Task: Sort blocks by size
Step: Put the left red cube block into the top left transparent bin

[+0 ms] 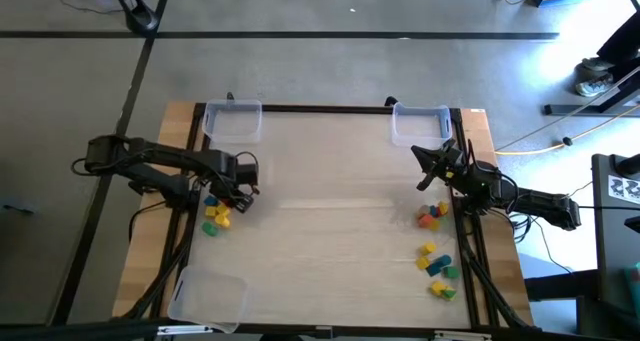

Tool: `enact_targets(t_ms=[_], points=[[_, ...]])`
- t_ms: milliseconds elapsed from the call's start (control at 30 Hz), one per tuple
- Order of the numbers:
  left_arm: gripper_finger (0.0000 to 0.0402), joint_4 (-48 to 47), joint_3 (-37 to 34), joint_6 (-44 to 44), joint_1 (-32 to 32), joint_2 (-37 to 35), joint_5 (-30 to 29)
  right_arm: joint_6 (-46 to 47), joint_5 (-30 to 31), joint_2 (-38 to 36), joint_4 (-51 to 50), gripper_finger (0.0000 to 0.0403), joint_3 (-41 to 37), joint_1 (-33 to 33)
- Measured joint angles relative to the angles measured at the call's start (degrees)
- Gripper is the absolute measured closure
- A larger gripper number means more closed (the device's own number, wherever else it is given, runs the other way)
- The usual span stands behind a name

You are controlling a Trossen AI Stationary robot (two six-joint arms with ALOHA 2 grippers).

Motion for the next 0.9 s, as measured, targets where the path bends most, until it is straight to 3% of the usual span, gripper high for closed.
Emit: enact_targets(t_ms=[233,500,733,900], points=[[0.0270,-2.7,11.7,8.2,3.6,-2.1,-2.4,-2.9,0.0,0.0,2.4,0.0386,0.0,0.0],[0.0269,-2.3,25.1,22.3,12.6,-3.3,-14.6,-3.0,0.1,0.0,2.9,0.0386,0.0,0.0],[0.0269,5.2,26.3,35.2,25.0,-3.1,-16.4,-3.0,0.1,0.0,3.0,0.0386,0.0,0.0],[0.0269,8.4,24.5,39.4,34.4,-2.4,-16.6,-3.0,0.1,0.0,3.0,0.0386,0.0,0.0]])
